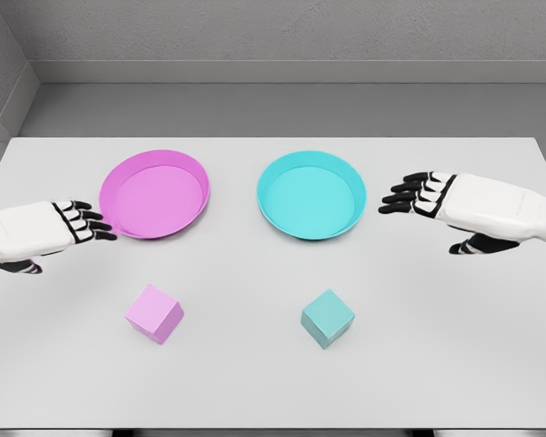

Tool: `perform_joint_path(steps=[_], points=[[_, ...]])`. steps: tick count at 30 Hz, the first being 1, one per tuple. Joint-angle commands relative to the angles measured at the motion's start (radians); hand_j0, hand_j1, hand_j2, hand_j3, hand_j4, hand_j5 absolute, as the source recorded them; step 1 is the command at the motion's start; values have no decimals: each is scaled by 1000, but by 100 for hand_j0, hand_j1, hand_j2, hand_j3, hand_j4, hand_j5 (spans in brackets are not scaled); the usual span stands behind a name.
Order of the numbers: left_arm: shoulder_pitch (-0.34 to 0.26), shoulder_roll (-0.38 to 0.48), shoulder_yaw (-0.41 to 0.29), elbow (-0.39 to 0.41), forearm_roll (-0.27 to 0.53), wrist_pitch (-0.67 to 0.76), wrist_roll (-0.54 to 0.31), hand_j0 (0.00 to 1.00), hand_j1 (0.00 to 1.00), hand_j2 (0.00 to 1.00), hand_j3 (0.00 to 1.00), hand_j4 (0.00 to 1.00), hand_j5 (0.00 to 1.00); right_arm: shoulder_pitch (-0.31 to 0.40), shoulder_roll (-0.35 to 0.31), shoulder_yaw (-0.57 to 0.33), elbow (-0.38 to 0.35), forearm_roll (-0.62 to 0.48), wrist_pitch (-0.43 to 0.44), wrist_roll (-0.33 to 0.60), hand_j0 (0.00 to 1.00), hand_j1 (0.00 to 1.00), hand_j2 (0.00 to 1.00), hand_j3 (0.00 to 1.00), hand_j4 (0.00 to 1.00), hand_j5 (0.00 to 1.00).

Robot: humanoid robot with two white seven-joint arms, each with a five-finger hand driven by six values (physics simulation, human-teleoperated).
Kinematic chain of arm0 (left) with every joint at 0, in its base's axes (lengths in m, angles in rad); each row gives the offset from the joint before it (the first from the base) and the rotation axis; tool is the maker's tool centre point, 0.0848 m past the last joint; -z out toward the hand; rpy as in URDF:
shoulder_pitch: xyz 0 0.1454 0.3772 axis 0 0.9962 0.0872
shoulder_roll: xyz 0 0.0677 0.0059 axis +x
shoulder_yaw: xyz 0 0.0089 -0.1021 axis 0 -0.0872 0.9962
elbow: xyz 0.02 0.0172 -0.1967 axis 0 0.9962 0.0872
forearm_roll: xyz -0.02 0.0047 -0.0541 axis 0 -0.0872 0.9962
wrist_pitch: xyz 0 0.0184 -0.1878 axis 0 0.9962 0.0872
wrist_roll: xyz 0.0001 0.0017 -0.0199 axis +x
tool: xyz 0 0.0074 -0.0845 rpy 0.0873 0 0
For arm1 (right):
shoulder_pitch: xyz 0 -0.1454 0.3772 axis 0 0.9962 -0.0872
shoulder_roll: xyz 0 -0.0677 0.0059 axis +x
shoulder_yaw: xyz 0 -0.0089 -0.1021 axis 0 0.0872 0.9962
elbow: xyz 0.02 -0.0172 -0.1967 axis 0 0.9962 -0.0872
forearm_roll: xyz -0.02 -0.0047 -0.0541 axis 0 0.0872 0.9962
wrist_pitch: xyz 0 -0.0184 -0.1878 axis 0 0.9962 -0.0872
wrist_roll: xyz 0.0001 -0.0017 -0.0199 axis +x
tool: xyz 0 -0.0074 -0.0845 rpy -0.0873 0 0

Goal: Place the blocks in the corresponding plates according to their colors

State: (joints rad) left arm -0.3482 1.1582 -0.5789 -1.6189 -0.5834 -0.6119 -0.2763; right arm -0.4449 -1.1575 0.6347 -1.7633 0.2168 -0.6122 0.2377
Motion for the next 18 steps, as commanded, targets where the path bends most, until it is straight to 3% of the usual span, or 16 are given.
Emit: perform_joint_path(steps=[1, 7, 9, 15, 18], points=[[0, 28, -19, -29, 4, 1, -26, 100, 100, 100, 100, 100, 100, 0, -2, 3, 1, -7, 1, 0, 100, 100, 100, 100, 100, 100], [0, 35, -21, -42, 5, 1, -26, 100, 100, 100, 100, 100, 100, -3, 7, 40, -2, 1, 1, -1, 100, 100, 100, 100, 100, 100], [0, 35, -25, -45, 5, 1, -26, 100, 100, 100, 100, 100, 100, -6, 18, 40, -2, 121, 1, -6, 100, 100, 100, 100, 100, 100], [0, 25, -50, -73, 4, 1, -26, 100, 100, 100, 100, 100, 100, -21, 142, 57, 4, 315, 1, -5, 100, 100, 100, 100, 100, 100], [0, 0, -68, -76, 2, 1, -26, 100, 100, 100, 100, 100, 100, -20, 162, 106, 4, 343, 1, -5, 100, 100, 100, 100, 100, 100]])
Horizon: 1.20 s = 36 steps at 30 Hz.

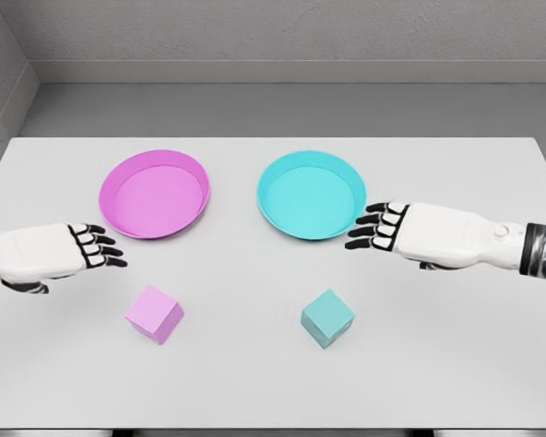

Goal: Place the blocks in the corresponding plates according to their colors

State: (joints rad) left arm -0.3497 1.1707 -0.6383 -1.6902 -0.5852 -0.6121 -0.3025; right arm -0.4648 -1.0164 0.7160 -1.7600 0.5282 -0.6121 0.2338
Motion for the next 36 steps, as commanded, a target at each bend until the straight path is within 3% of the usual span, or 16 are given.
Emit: perform_joint_path(steps=[1, 16, 36], points=[[0, -19, -23, -6, 4, 1, 0, 100, 100, 100, 100, 100, 100, 0, 21, 26, 1, 32, 1, -1, 100, 100, 100, 100, 100, 100], [2, -97, -43, -40, 16, 1, 0, 100, 100, 100, 100, 100, 100, 0, 82, 123, -6, 185, 1, 2, 100, 100, 100, 100, 100, 100], [0, -151, -80, -59, 15, 1, 0, 100, 100, 100, 100, 100, 100, 2, 121, 151, -6, 199, 1, 25, 100, 100, 100, 100, 100, 100]])
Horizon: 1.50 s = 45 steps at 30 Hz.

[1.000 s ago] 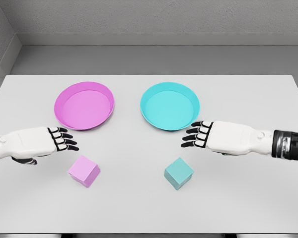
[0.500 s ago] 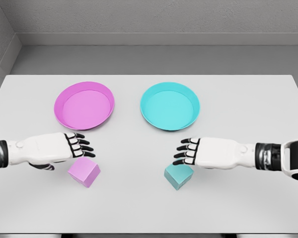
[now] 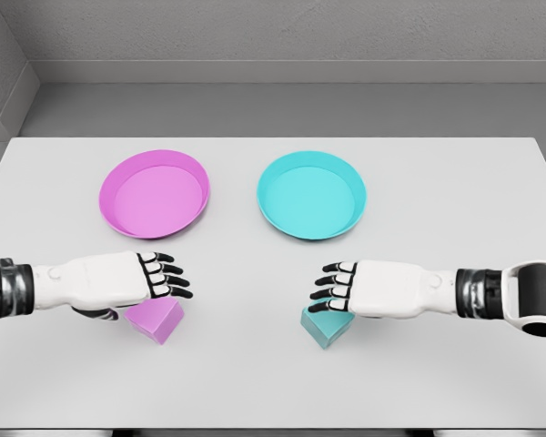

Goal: Place the blocks in the corresponding plates according to their colors

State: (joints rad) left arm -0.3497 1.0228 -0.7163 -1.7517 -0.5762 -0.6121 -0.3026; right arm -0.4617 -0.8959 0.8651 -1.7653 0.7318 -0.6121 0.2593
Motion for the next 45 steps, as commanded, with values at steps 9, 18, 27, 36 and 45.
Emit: perform_joint_path(steps=[9, 18, 27, 36, 45], points=[[2, -12, -12, 15, 4, 1, 0, 100, 100, 100, 100, 100, 100, 3, 15, 5, 0, -3, 1, 27, 100, 100, 100, 100, 100, 100], [3, -13, -25, 37, 4, 1, 0, 100, 100, 100, 100, 100, 100, 3, 26, 35, 0, -2, 1, 86, 100, 100, 100, 100, 100, 100], [3, -13, -25, 58, 4, 1, 0, 100, 100, 100, 100, 100, 100, -2, 40, 43, 0, 20, 1, 97, 100, 100, 100, 100, 100, 100], [2, -43, -26, 80, 1, 1, 0, 100, 100, 100, 100, 100, 100, -18, 48, 42, 0, 20, 1, 97, 100, 100, 100, 100, 100, 100], [0, -59, -26, 97, -1, 1, 0, 100, 100, 100, 100, 100, 100, -25, 63, 42, 0, 21, 1, 97, 100, 100, 100, 100, 100, 100]])
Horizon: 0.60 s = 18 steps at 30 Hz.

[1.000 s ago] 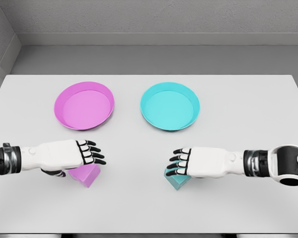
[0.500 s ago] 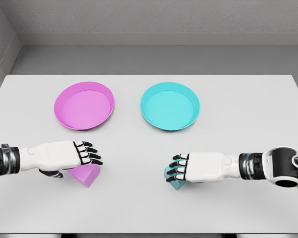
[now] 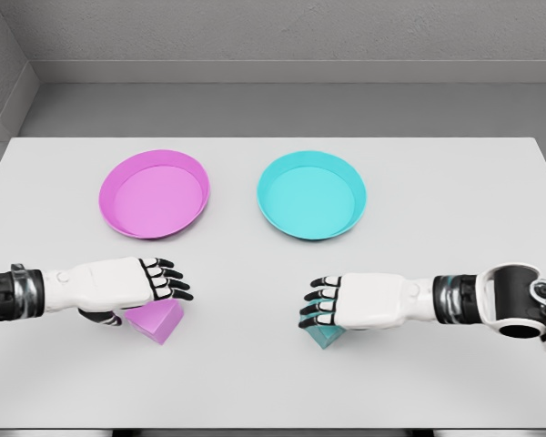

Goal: Place the blocks in the corresponding plates according to their colors

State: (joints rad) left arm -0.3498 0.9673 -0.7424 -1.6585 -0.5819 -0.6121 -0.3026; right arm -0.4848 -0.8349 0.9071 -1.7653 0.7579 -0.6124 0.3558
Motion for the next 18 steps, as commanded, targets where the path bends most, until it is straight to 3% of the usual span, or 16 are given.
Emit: perform_joint_path(steps=[1, 18], points=[[0, -9, 0, 5, 4, 1, 0, 100, 100, 100, 100, 100, 100, 0, 14, 0, 0, -5, 2, 0, 100, 100, 100, 100, 100, 100], [5, -16, -15, 13, 4, 1, 0, 100, 100, 100, 100, 100, 100, 14, 56, 12, 3, 35, 2, 2, 100, 100, 100, 100, 100, 100]])
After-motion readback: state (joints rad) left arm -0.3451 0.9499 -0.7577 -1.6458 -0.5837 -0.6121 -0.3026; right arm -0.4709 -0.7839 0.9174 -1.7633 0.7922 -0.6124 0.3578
